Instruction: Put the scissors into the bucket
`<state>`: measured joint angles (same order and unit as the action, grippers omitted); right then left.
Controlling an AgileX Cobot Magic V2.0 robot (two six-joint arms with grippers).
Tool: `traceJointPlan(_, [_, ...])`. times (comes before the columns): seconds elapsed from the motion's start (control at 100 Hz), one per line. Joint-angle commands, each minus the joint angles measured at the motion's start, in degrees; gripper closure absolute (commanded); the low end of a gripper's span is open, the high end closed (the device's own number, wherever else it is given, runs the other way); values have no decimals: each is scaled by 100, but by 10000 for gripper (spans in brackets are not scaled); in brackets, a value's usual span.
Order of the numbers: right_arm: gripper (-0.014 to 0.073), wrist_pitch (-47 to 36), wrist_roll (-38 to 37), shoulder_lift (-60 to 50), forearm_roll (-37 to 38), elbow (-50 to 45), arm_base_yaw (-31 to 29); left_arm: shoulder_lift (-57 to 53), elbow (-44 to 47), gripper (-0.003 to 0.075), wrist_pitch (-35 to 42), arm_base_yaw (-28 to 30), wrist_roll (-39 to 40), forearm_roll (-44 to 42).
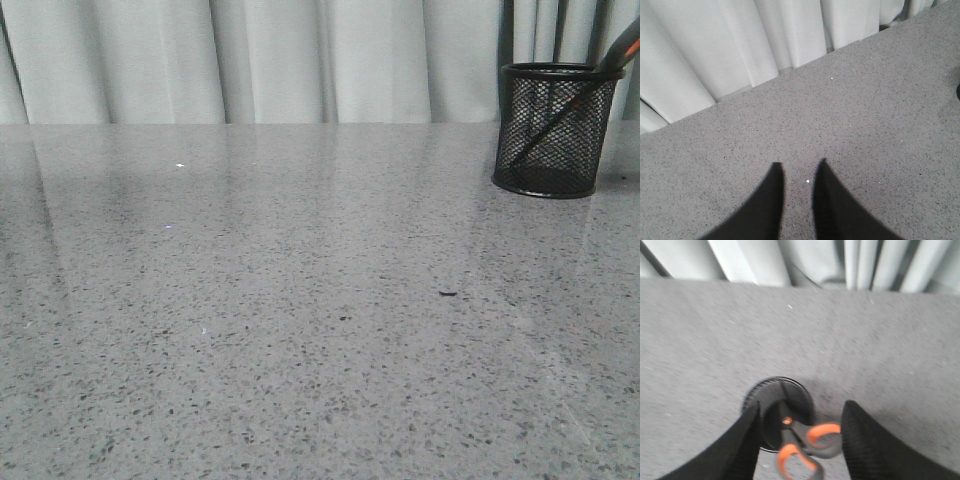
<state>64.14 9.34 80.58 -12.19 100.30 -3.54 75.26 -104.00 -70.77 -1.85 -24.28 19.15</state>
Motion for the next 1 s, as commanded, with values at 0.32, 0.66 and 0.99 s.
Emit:
traceJointPlan(0.32, [658, -2058, 1259, -1533, -1905, -1559, -20, -1272, 1042, 741, 2200, 15, -39, 150])
traceJointPlan(0.66, [662, -5232, 2664, -4136, -2731, -5669, -20, -4027, 5649, 741, 5821, 15, -39, 150])
traceJointPlan(0.99, [662, -5835, 2664, -6328, -2719, -8087, -20, -6290, 8249, 741, 6509, 15, -39, 221])
